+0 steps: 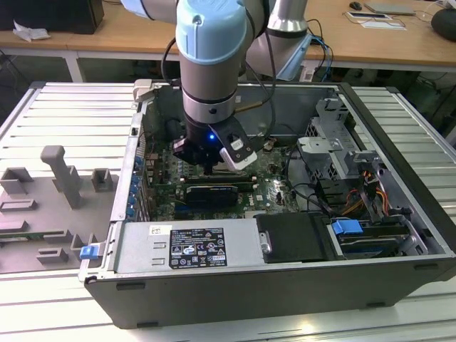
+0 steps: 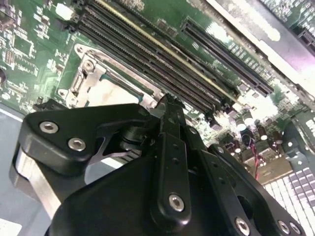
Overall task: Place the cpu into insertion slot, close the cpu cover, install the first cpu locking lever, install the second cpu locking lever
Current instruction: 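Install the second cpu locking lever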
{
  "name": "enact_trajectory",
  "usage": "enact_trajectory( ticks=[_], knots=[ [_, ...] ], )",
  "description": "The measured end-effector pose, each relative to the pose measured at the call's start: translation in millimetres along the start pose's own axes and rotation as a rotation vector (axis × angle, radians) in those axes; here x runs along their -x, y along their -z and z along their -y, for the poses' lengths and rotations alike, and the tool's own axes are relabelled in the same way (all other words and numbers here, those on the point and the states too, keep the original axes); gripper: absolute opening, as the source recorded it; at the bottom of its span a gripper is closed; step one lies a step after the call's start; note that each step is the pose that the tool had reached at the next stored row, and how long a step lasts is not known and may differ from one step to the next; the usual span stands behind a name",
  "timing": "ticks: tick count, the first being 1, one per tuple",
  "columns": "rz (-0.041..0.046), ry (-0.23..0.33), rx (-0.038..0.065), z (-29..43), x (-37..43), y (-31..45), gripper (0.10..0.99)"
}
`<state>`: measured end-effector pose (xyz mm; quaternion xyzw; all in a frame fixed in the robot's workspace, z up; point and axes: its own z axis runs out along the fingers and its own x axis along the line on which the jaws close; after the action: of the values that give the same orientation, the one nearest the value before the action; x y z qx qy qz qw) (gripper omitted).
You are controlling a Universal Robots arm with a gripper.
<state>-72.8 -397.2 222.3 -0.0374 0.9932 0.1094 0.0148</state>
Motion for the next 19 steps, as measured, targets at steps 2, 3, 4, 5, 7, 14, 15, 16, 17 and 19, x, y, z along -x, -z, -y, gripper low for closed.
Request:
enact_trajectory(
  ticks=[2,3,4,5,7,14,15,16,17,19],
  knots=[
    [0.0014,0.0,0.01,1.3,-2.4,-3.5,0.106],
    [0.0014,0.0,0.011,1.7,-2.5,-5.1,0.106],
    [0.0014,0.0,0.011,2.6,-2.8,-9.2,0.106],
    [0.0015,0.0,0.012,3.2,-3.0,-11.4,0.106],
    [0.0021,0.0,0.015,4.2,-4.7,-15.1,0.106],
    [0.0074,0.0,0.055,5.9,-7.7,-19.8,0.106],
    [0.008,0.0,0.062,6.1,-8.1,-20.7,0.106],
    [0.0083,0.0,0.065,6.6,-8.3,-22.9,0.106],
    [0.0084,0.0,0.067,6.9,-8.4,-24.3,0.106],
    [0.0089,-0.001,0.073,7.4,-8.7,-26.1,0.106]
  ],
)
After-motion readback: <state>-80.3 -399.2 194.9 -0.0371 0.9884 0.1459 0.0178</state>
